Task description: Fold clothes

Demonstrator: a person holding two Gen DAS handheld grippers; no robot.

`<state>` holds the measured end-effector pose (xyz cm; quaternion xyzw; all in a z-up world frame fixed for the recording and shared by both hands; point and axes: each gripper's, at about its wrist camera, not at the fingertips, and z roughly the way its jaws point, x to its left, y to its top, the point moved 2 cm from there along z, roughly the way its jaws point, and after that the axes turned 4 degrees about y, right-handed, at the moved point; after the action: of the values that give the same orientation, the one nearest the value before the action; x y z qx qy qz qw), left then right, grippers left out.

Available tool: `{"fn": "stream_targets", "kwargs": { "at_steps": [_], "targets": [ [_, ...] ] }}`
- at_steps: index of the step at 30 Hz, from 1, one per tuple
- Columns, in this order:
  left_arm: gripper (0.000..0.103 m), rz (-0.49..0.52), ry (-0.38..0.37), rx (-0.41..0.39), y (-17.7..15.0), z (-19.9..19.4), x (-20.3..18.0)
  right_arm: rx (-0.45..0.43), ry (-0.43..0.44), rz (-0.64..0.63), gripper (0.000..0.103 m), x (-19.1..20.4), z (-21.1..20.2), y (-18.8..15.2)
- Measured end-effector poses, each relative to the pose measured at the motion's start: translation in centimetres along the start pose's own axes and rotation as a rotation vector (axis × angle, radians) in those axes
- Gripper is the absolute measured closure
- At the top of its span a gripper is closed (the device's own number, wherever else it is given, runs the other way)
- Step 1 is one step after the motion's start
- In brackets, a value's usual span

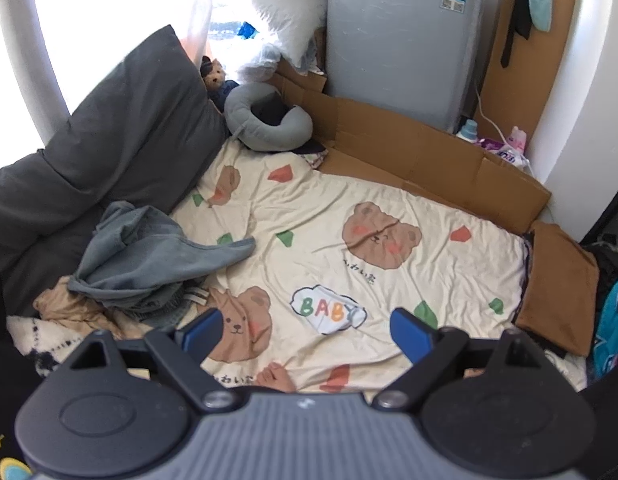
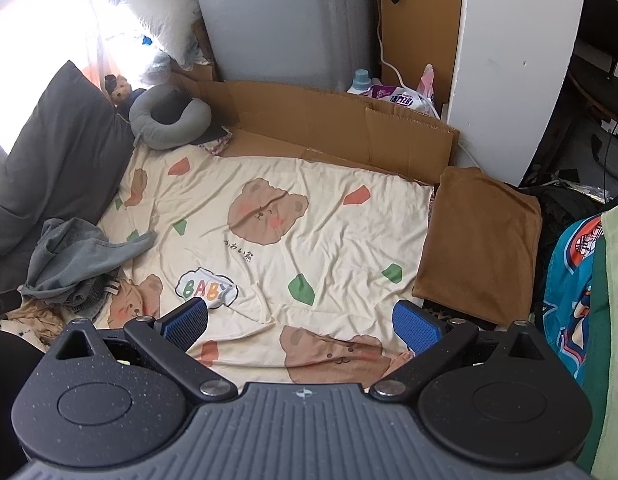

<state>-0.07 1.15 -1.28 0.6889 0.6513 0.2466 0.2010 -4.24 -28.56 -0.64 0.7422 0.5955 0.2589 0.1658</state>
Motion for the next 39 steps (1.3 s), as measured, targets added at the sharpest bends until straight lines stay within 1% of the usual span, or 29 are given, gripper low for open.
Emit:
{"fn": "stream_targets", "kwargs": {
  "at_steps": [6,11,14,21,24,27,30,34,36,39],
  "targets": [
    [0.011,0.017,0.005,0.001,-0.1,0.0,0.0,0.000,-0.014,-0.008,0.002,0.3,0.1,0.0],
    [0.010,0.016,-0.040,0.024,0.2,0.3,0.3,0.007,-0.033,-0.010,0.002,0.3,0.2,0.2],
    [0.008,0.046,-0.036,0.028,0.2,0.4,0.1,0.008,-0.044,-0.016,0.002,0.4,0.4,0.4],
    [0.007,0.057,-0.063,0.062,0.8,0.8,0.4,0.026,-0.062,-0.044,0.001,0.5,1.0,1.6],
    [0.006,0.072,-0.048,0.061,1.1,0.9,1.1,0.030,-0.070,-0.050,0.001,0.5,1.3,2.1],
    [0.006,0.048,-0.044,0.061,1.7,0.9,2.4,0.024,-0.072,-0.056,0.001,0.5,1.6,2.7],
    [0.006,0.033,-0.035,0.050,2.4,0.7,3.8,-0.002,-0.077,-0.071,0.001,0.9,1.8,3.3],
    [0.006,0.025,-0.002,0.030,3.5,0.5,5.5,-0.015,-0.056,-0.076,0.001,1.5,2.1,4.2],
    [0.006,0.003,0.002,0.027,3.9,0.6,6.5,-0.014,-0.034,-0.067,0.001,1.7,2.4,4.6],
    [0.006,-0.005,0.032,0.013,4.5,0.7,7.8,-0.028,-0.001,-0.060,0.001,2.4,2.6,5.2]
  ]
}}
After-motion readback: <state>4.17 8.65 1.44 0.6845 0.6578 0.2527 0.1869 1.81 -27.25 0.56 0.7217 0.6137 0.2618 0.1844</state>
